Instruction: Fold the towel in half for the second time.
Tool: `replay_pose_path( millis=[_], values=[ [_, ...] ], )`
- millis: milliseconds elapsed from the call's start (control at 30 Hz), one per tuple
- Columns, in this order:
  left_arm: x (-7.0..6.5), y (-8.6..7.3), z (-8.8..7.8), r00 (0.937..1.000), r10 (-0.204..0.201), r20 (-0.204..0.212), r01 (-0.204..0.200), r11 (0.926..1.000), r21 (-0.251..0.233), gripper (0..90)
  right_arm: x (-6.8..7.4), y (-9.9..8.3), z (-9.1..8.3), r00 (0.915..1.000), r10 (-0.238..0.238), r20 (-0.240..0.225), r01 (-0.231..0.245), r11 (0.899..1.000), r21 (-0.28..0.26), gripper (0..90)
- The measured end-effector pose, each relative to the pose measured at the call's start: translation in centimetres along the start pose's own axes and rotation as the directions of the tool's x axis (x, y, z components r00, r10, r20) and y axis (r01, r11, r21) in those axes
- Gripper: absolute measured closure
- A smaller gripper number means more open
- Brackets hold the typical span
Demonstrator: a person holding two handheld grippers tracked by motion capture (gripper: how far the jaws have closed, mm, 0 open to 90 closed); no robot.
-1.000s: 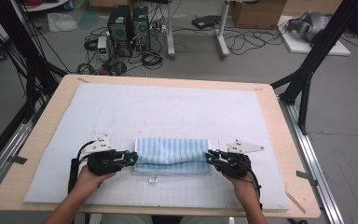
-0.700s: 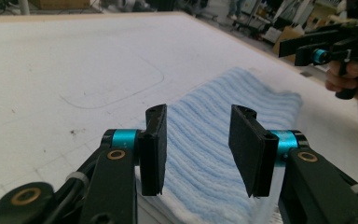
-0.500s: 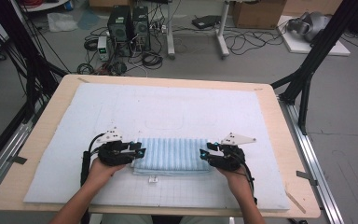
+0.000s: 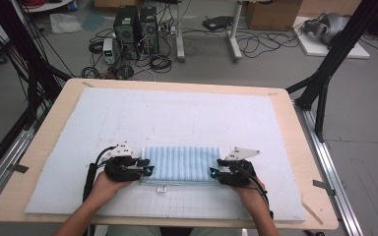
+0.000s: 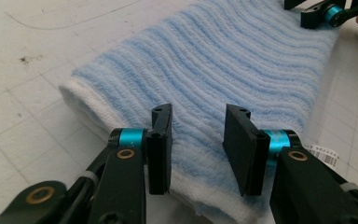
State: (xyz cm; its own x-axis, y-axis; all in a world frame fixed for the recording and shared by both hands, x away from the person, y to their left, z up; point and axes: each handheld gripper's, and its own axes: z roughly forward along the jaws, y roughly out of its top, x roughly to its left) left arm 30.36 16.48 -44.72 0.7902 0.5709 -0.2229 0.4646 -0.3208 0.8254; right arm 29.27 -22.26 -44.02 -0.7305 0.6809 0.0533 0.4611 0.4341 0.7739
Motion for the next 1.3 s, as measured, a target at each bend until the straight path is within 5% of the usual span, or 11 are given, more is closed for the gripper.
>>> replay_pose_path(
  millis=[100, 267, 333, 400, 533, 633, 800, 867, 1300],
  values=[
    [0.1, 0.3, -0.9, 0.9984, 0.033, -0.046, -0.038, 0.9926, -0.115, 55.4, -0.4, 0.0, -0.8, 0.9995, 0.03, 0.014, -0.029, 0.998, -0.054, 40.0],
    [1.3, 0.8, -2.4, 0.9936, -0.028, -0.109, -0.002, 0.9652, -0.261, 41.3, -1.7, -0.1, -2.1, 0.9921, 0.096, 0.081, -0.087, 0.991, -0.104, 27.2],
    [1.9, 0.9, -2.8, 0.9898, -0.059, -0.13, 0.02, 0.9603, -0.278, 32.0, -2.1, -0.2, -2.8, 0.9868, 0.103, 0.125, -0.088, 0.989, -0.12, 22.8],
    [2.4, 0.9, -3.2, 0.979, -0.097, -0.179, 0.041, 0.9554, -0.293, 21.0, -2.5, -0.2, -3.5, 0.9805, 0.104, 0.166, -0.081, 0.987, -0.139, 19.1],
    [3.5, 0.7, -4.4, 0.9721, -0.11, -0.207, 0.04, 0.9475, -0.317, 19.4, -3.2, -0.3, -4.8, 0.9638, 0.12, 0.238, -0.078, 0.981, -0.177, 11.8],
    [4.1, 0.5, -5.0, 0.966, -0.118, -0.23, 0.038, 0.9446, -0.326, 19.5, -3.9, -0.7, -5.7, 0.9574, 0.142, 0.251, -0.094, 0.976, -0.195, 11.6],
    [4.6, 0.3, -5.6, 0.9631, -0.098, -0.25, 0.011, 0.944, -0.33, 19.7, -4.9, -1.4, -7.0, 0.9469, 0.178, 0.268, -0.121, 0.969, -0.214, 11.1],
    [4.7, 0.3, -5.8, 0.9597, -0.107, -0.26, 0.011, 0.9381, -0.346, 19.8, -5.1, -1.6, -7.3, 0.9448, 0.182, 0.272, -0.124, 0.968, -0.217, 11.1],
    [5.1, 0.1, -7.0, 0.9589, -0.103, -0.264, -0.002, 0.9284, -0.372, 20.6, -5.2, -1.8, -7.6, 0.944, 0.181, 0.276, -0.121, 0.968, -0.22, 11.0]
  ],
)
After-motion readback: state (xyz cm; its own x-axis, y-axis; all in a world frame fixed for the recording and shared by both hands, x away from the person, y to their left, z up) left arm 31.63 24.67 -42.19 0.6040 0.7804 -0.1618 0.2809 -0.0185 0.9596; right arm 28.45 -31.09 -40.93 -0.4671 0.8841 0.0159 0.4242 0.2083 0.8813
